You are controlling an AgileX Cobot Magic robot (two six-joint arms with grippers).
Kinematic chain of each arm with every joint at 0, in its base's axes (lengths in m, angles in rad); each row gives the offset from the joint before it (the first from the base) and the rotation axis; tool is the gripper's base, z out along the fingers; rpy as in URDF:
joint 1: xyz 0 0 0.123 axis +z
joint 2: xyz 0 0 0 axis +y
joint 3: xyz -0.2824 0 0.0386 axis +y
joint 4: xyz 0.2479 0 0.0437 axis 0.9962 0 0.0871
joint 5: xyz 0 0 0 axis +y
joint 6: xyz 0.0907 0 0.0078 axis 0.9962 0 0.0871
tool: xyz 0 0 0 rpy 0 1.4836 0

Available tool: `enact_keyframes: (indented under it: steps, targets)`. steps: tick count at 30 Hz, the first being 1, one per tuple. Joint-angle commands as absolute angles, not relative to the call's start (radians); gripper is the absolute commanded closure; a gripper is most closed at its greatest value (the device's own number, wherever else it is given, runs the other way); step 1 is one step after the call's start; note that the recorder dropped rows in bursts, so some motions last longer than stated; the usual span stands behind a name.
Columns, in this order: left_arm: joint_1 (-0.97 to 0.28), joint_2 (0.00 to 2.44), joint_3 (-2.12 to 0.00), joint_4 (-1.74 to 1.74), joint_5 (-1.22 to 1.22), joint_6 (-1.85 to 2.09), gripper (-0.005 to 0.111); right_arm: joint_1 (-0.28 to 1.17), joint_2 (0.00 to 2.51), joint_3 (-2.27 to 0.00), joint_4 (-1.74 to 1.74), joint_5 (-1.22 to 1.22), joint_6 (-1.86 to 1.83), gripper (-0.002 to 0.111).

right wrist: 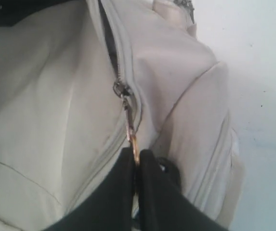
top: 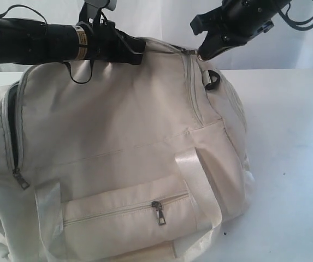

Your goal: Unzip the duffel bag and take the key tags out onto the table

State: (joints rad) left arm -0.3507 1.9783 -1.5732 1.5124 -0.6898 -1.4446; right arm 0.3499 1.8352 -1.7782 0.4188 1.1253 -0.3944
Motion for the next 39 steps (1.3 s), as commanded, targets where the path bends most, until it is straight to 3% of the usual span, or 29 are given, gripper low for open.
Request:
enact_keyframes:
  steps: [1,25,35,39]
  targets:
    - [-0.301,1.954,-1.584,1.386,-0.508,-1.424,0.107,0.326,1.767,-1.653,0.334,1.221,-0.407,0.108]
    - [-0.301,1.954,-1.637,1.384,-0.511,-1.394,0.107,0.328,1.417,-1.128,0.508,1.221,-0.438,0.108]
    - [-0.301,1.954,-1.637,1.595,-0.732,-1.508,0.107,0.331,1.294,-1.028,0.659,1.206,-0.520,0.108]
    - [-0.301,1.954,-1.637,1.687,-0.843,-1.552,0.107,0.329,1.273,-1.056,0.660,0.999,-0.520,0.090]
